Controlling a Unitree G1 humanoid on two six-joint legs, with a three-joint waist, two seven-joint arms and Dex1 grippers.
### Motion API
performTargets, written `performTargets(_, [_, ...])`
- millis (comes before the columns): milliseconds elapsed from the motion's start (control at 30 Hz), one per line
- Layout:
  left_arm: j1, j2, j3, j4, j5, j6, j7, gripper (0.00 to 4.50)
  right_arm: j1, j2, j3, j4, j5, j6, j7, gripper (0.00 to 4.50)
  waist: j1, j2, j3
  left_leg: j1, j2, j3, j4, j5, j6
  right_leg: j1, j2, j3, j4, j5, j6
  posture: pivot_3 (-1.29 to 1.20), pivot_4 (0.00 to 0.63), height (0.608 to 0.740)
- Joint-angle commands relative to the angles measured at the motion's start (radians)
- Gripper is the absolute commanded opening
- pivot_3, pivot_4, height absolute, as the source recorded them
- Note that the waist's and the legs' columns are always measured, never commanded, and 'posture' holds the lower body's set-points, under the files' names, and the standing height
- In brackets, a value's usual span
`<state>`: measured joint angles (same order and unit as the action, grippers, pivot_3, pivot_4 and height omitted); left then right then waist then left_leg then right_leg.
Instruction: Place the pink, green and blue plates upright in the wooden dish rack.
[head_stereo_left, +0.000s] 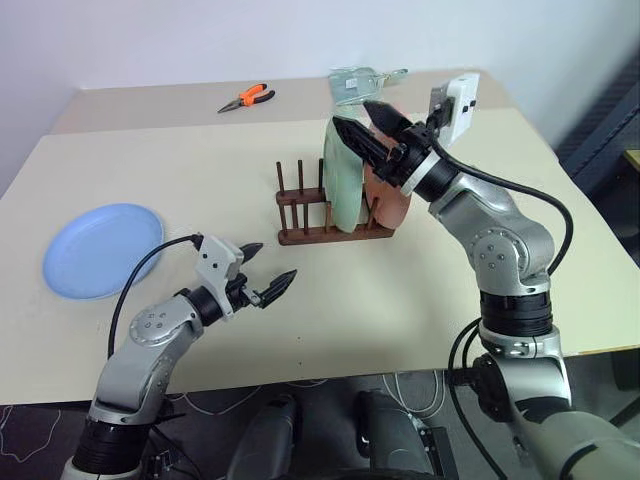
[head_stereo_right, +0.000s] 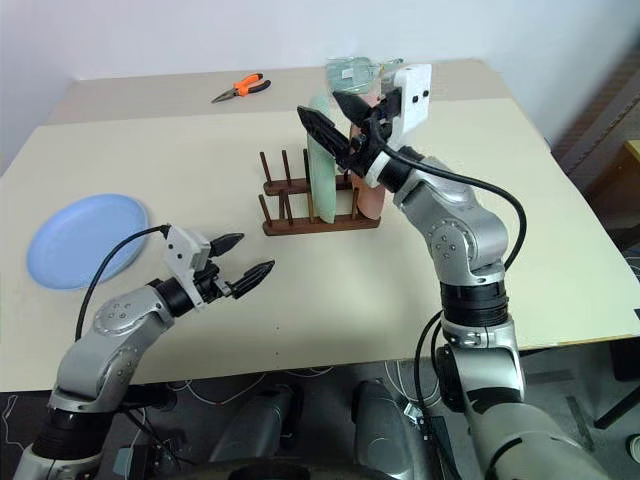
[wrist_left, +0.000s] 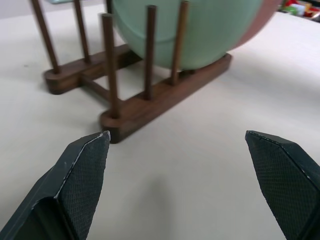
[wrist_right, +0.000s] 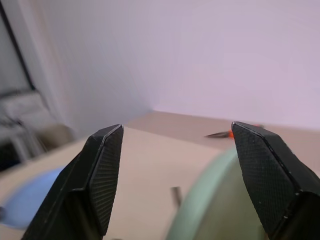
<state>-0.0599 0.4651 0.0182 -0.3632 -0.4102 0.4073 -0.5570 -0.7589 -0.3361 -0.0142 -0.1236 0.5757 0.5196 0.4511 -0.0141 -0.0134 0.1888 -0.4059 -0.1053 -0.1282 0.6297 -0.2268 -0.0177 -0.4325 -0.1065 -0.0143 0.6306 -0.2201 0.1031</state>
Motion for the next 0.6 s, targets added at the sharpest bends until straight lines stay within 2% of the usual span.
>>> performTargets(33, [-0.022,-0.006,0.045,-0.01,-0.003,-0.017,0.018,4.44,-0.042,-0.03,0.036,-0.03,-0.085,-0.05,0.034,3.48,0.001,0.0,0.0,0.0,0.0,0.0,0.0,0.0,0.0,0.0,0.0,0.0,0.0,0.0,0.0,0.0,0.15,0.739])
performTargets(167, [-0.052,-0.034,0.123,0.024,0.023,-0.042,0.116,4.44,-0.064,-0.054,0.092,-0.037,-0.183,-0.136,0.094,3.48,0.001,0.0,0.0,0.0,0.0,0.0,0.0,0.0,0.0,0.0,0.0,0.0,0.0,0.0,0.0,0.0,0.15,0.739])
performTargets(300, [-0.159,-0.08,0.326,0.163,0.124,-0.029,0.45,4.5,-0.069,-0.089,0.24,-0.104,-0.31,-0.246,0.22,4.48,-0.003,-0.001,0.0,0.0,0.001,0.0,0.0,0.0,0.0,0.0,0.001,0.0,0.0,0.0,0.0,0.0,0.15,0.739])
performTargets(433, [-0.24,-0.086,0.533,0.251,0.191,0.1,0.77,4.5,-0.053,-0.099,0.361,-0.089,-0.478,-0.373,0.255,4.48,-0.004,-0.001,-0.001,0.0,0.002,0.0,0.0,0.0,0.0,-0.001,0.002,0.0,0.0,0.0,0.001,0.0,0.15,0.739])
performTargets(600, [-0.248,-0.112,0.695,0.223,0.192,0.256,0.944,4.5,-0.027,-0.064,0.407,-0.056,-0.537,-0.446,0.279,4.48,0.006,-0.004,-0.001,0.0,0.001,0.0,0.001,0.0,-0.001,0.0,0.002,0.0,0.0,0.001,0.001,0.0,0.15,0.739])
